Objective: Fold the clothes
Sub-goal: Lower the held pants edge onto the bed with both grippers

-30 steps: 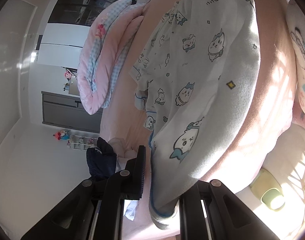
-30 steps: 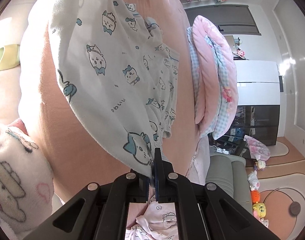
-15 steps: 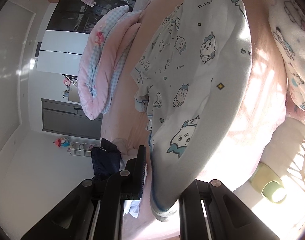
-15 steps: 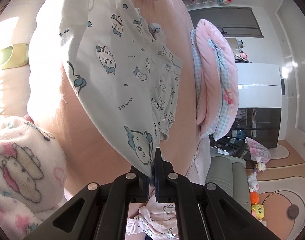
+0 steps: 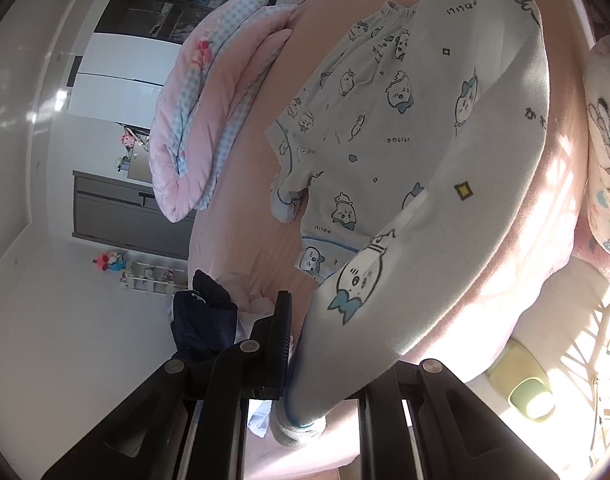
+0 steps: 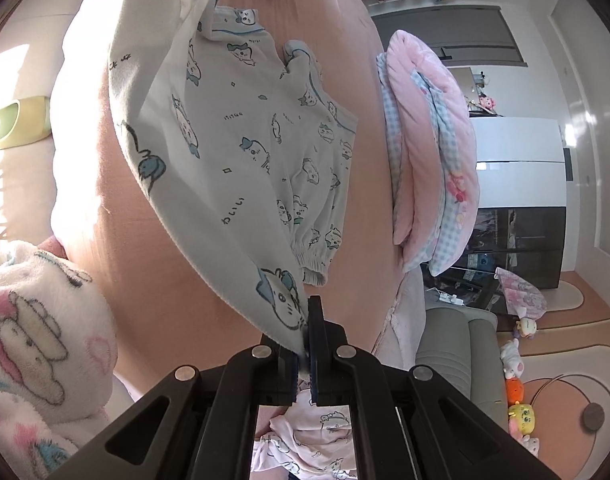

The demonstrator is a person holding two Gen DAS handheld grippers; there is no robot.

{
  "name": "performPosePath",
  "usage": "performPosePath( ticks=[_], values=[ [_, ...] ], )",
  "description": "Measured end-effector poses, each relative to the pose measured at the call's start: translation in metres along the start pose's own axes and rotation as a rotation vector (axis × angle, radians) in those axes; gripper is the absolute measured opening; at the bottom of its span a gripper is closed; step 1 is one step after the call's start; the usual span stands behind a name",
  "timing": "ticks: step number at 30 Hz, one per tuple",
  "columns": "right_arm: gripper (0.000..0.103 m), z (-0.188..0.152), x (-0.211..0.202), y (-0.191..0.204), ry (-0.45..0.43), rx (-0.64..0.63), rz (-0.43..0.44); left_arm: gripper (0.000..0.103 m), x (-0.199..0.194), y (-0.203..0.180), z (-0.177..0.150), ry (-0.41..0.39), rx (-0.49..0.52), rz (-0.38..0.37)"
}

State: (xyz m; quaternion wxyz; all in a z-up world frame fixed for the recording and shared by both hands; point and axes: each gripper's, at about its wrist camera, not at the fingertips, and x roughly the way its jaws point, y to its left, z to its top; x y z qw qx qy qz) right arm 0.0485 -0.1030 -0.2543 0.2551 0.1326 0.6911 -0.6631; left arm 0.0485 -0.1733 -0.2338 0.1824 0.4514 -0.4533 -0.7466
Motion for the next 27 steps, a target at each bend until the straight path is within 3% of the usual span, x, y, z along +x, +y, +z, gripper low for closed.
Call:
performPosePath(
  ticks=[20, 27],
  values=[
    [0.002, 0.011, 0.072, -0.036, 0.046, 0.101, -0.019, 0.012, 0.072, 0.032, 0.047, 0.016, -0.034, 0.045],
    [0.002, 0.015, 0.096, -0.057, 0.07, 0.215, 0.014, 0.013, 0.096, 0.044, 0.063, 0.02, -0.023, 0.068]
  ],
)
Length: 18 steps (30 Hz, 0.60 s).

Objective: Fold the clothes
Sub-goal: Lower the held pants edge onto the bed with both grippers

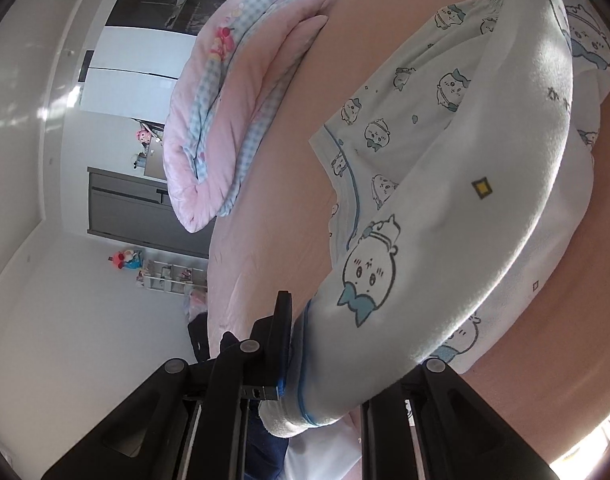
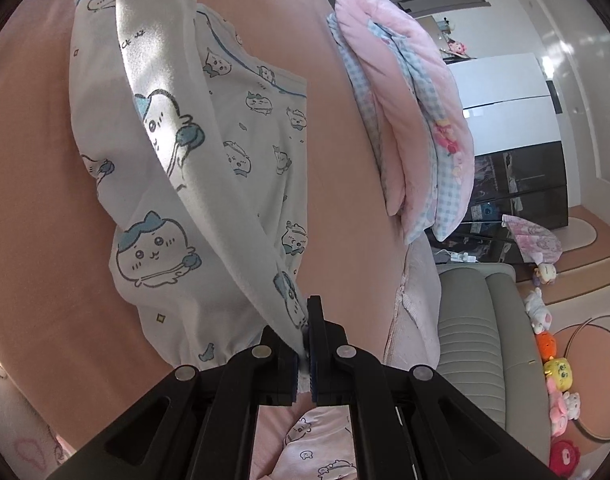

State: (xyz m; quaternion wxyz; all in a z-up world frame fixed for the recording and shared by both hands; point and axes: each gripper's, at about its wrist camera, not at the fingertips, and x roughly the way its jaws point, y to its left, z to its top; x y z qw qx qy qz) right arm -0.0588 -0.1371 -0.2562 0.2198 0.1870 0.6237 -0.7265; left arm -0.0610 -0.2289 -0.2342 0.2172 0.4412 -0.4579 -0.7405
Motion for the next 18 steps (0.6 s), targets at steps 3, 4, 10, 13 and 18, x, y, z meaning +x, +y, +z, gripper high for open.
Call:
performPosePath(
  ticks=[3, 4, 10, 13, 18],
  values=[
    [0.002, 0.005, 0.008, -0.005, 0.016, 0.011, 0.018, 0.013, 0.011, 0.007, 0.01, -0.001, 0.004, -0.01],
    [0.002, 0.006, 0.011, -0.007, 0.021, 0.013, 0.024, 0.013, 0.014, 0.009, 0.013, -0.001, 0.008, -0.01],
    [0.002, 0.012, 0.023, -0.018, 0.047, 0.029, 0.06, 0.013, 0.034, 0.023, 0.032, -0.013, 0.024, -0.027],
    [0.002, 0.015, 0.029, -0.022, 0.058, 0.027, 0.066, 0.013, 0.042, 0.028, 0.04, -0.021, 0.037, -0.031],
    [0.002, 0.021, 0.04, -0.031, 0.069, 0.055, 0.087, 0.013, 0.056, 0.032, 0.052, -0.034, 0.059, -0.038]
  ],
)
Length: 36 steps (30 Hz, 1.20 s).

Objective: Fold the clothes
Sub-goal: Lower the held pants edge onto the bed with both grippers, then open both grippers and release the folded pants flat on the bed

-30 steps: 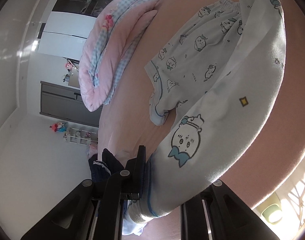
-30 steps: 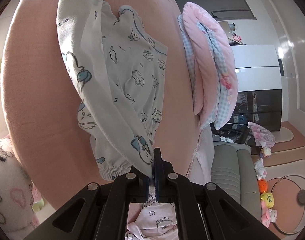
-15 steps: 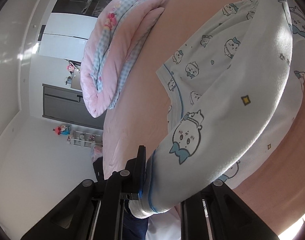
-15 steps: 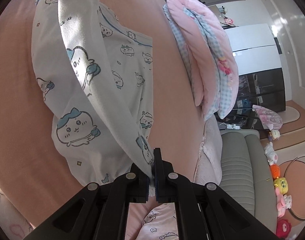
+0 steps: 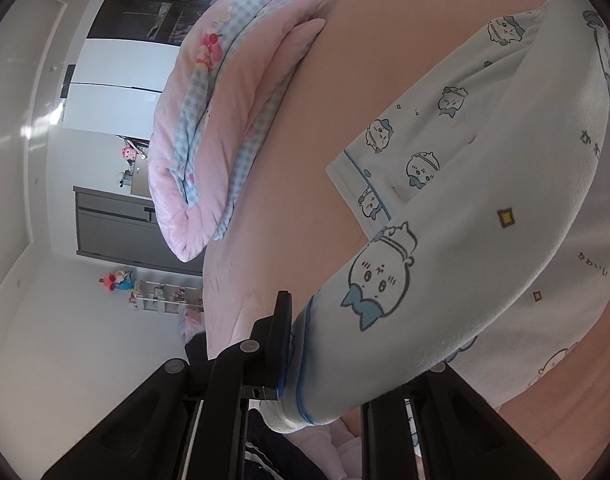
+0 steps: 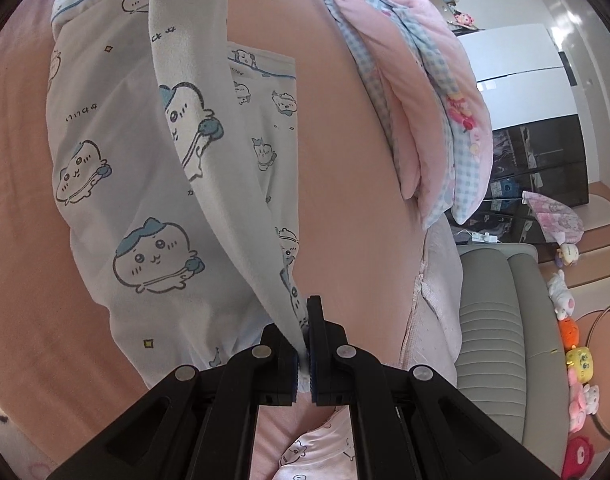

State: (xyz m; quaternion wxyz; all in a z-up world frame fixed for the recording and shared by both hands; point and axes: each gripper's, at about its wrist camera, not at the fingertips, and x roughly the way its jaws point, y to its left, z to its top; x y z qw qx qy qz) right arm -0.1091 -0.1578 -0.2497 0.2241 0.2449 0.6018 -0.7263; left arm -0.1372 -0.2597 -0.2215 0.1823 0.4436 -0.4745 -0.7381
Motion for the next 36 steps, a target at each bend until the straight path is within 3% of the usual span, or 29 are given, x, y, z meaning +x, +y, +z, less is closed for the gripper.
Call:
performPosePath(
  ticks=[23, 30, 34, 35, 36],
  values=[
    [0.002, 0.007, 0.075, -0.02, 0.07, 0.091, 0.071, 0.013, 0.072, -0.01, 0.071, -0.039, 0.141, -0.021],
    [0.002, 0.01, 0.087, -0.022, 0.087, 0.126, 0.102, 0.014, 0.098, -0.027, 0.077, 0.053, 0.193, -0.118],
    [0.005, 0.012, 0.094, -0.022, 0.107, 0.142, 0.108, 0.022, 0.112, -0.032, 0.078, 0.11, 0.192, -0.145],
    [0.011, 0.013, 0.095, -0.023, 0.112, 0.153, 0.11, 0.027, 0.113, -0.029, 0.078, 0.111, 0.178, -0.153],
    [0.014, 0.013, 0.096, -0.025, 0.115, 0.163, 0.108, 0.043, 0.114, -0.027, 0.078, 0.112, 0.163, -0.162]
  ],
)
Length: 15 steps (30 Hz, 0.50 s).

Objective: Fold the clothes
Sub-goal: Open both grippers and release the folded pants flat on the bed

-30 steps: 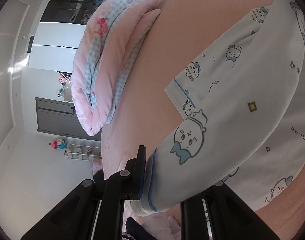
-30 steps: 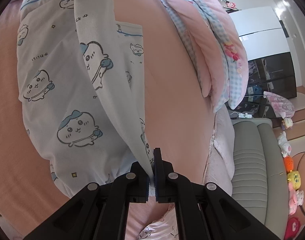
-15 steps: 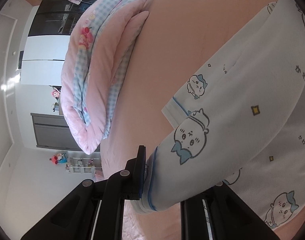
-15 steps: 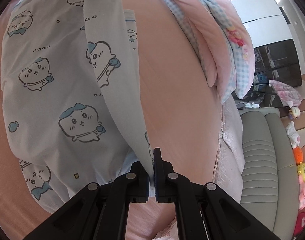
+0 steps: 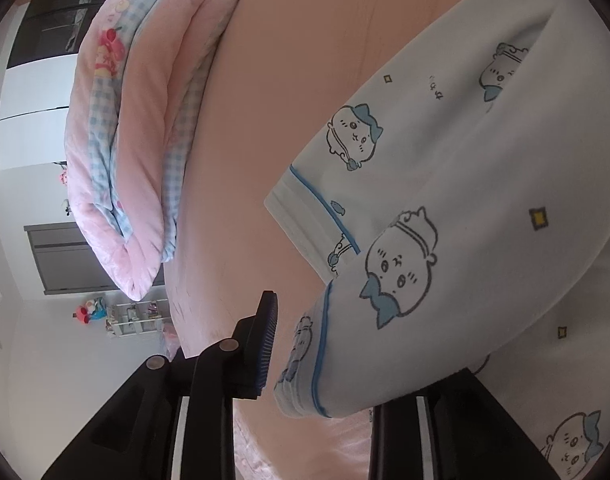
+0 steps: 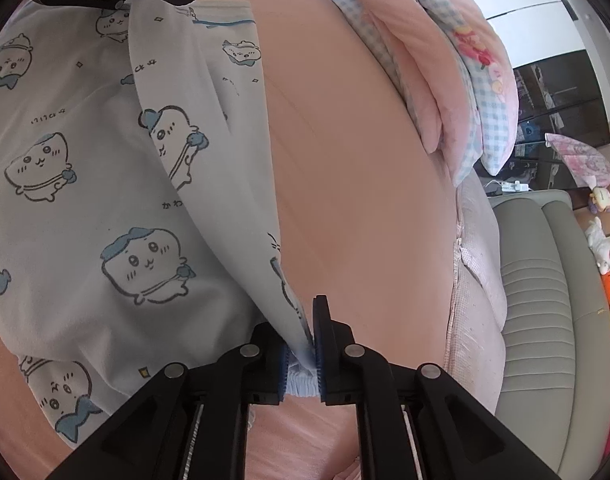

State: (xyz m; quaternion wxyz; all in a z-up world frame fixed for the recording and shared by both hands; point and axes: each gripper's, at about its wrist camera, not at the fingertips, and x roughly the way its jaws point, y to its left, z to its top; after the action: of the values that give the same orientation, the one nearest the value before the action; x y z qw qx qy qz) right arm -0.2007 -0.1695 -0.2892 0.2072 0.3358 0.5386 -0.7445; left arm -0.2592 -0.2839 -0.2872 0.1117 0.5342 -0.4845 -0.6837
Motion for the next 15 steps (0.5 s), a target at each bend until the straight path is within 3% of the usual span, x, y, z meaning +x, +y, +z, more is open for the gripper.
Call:
performPosePath(
  ticks=[1, 2, 3, 4, 9, 12, 15],
  values=[
    [0.024, 0.0, 0.0, -0.003, -0.004, 0.011, -0.001, 0.053, 0.0, 0.004, 0.0, -0.005, -0.015, -0.014],
    [0.038, 0.0, 0.0, -0.006, -0.008, 0.022, -0.001, 0.07, 0.0, 0.008, -0.001, -0.018, -0.023, -0.028],
    [0.044, 0.0, 0.001, -0.009, -0.011, 0.033, -0.002, 0.078, -0.001, 0.012, -0.001, -0.034, -0.026, -0.04],
    [0.054, 0.0, 0.002, -0.014, -0.013, 0.053, 0.004, 0.078, -0.001, 0.017, 0.0, -0.045, -0.027, -0.05],
    [0.056, -0.004, 0.007, -0.054, 0.002, 0.264, 0.133, 0.078, 0.004, 0.055, 0.011, -0.027, -0.101, -0.087],
    [0.056, -0.009, 0.014, -0.072, 0.041, 0.357, 0.102, 0.079, 0.011, 0.08, 0.019, 0.009, -0.184, -0.124],
    [0.056, -0.015, 0.021, -0.086, 0.073, 0.422, 0.108, 0.079, 0.01, 0.094, 0.027, 0.015, -0.221, -0.06]
  ],
)
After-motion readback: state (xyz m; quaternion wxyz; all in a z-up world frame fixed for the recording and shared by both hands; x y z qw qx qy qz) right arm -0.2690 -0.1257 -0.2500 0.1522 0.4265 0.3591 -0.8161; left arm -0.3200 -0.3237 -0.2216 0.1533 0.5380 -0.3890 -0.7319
